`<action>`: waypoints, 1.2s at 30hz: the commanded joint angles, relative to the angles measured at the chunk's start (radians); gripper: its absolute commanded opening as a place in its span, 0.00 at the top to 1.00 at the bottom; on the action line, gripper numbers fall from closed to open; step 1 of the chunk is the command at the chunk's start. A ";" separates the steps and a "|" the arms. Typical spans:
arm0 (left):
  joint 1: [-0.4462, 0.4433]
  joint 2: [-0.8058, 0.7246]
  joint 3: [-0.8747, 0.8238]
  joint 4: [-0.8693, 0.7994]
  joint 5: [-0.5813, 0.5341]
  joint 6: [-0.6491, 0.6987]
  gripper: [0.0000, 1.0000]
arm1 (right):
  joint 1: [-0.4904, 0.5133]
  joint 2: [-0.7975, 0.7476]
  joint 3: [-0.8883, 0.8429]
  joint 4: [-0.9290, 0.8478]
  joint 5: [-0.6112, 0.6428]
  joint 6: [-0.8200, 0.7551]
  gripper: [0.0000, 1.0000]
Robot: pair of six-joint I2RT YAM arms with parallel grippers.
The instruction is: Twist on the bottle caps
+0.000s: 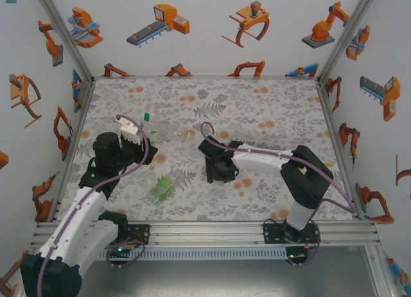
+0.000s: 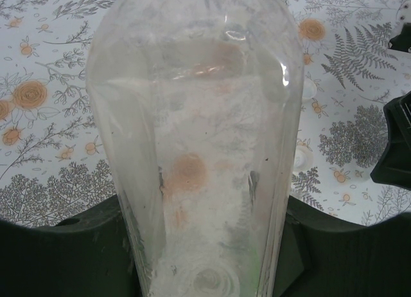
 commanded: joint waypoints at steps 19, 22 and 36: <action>-0.006 0.005 0.022 0.002 -0.008 0.020 1.00 | -0.301 -0.090 -0.425 0.805 -0.537 0.165 0.75; -0.005 0.007 0.023 0.000 -0.008 0.020 1.00 | -0.376 -0.100 -0.472 0.722 -0.530 0.131 0.67; -0.005 0.001 0.023 -0.006 -0.015 0.020 1.00 | -0.378 -0.039 -0.146 0.066 -0.127 -0.018 0.52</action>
